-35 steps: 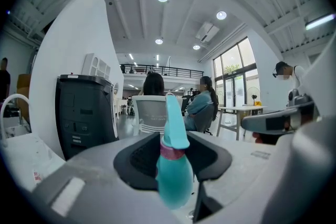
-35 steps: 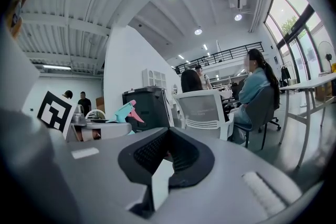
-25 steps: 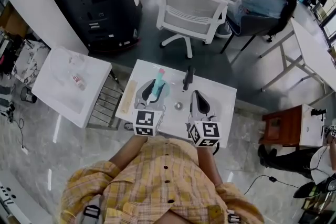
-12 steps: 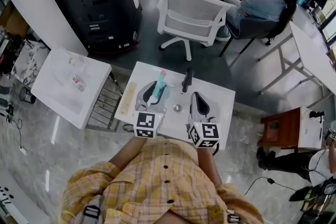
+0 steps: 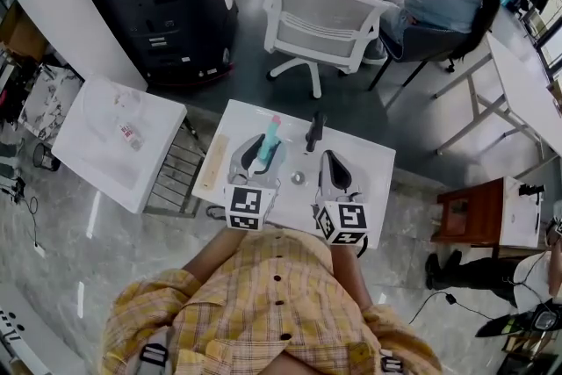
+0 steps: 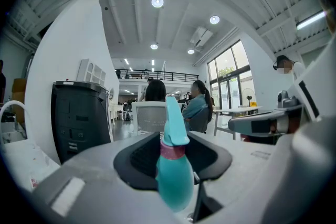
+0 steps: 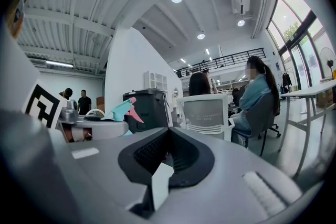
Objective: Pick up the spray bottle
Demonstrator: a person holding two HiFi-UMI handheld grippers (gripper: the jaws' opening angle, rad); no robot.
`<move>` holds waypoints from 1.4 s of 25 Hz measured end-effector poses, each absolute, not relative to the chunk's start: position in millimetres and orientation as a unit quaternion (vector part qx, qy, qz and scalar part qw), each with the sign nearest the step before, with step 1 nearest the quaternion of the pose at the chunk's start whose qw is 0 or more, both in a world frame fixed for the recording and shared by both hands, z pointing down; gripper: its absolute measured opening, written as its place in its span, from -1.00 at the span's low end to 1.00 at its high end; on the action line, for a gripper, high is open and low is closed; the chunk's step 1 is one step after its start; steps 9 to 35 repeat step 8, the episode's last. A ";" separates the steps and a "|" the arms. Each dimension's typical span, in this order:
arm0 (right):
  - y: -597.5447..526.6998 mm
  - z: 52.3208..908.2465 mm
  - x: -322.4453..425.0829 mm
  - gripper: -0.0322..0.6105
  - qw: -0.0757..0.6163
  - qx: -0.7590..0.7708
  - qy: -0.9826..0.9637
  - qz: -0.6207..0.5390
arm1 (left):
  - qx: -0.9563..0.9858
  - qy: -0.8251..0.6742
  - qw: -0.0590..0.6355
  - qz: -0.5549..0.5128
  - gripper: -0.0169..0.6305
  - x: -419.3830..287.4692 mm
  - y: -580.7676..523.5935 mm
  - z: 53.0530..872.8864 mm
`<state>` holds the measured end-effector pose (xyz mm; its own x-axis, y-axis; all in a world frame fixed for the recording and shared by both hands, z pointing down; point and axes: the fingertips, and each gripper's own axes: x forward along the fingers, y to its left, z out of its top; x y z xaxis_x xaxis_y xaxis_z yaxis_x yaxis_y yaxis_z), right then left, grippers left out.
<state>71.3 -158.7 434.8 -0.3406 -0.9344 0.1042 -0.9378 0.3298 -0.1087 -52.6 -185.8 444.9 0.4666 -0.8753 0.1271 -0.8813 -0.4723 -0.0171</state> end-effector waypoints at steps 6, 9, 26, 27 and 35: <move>-160.2 434.9 71.6 -0.90 0.009 0.574 -0.816 0.072 | 0.855 -0.515 0.027 0.060 -0.50 -54.8 -187.7 447.2; -161.3 435.1 71.7 -0.90 0.009 0.573 -0.816 0.072 | 0.854 -0.516 0.027 0.059 -0.50 -55.1 -189.0 447.2; -161.3 435.1 71.7 -0.90 0.009 0.573 -0.816 0.072 | 0.854 -0.516 0.027 0.059 -0.50 -55.1 -189.0 447.2; -161.3 435.1 71.7 -0.90 0.009 0.573 -0.816 0.072 | 0.854 -0.516 0.027 0.059 -0.50 -55.1 -189.0 447.2; -161.3 435.1 71.7 -0.90 0.009 0.573 -0.816 0.072 | 0.854 -0.516 0.027 0.059 -0.50 -55.1 -189.0 447.2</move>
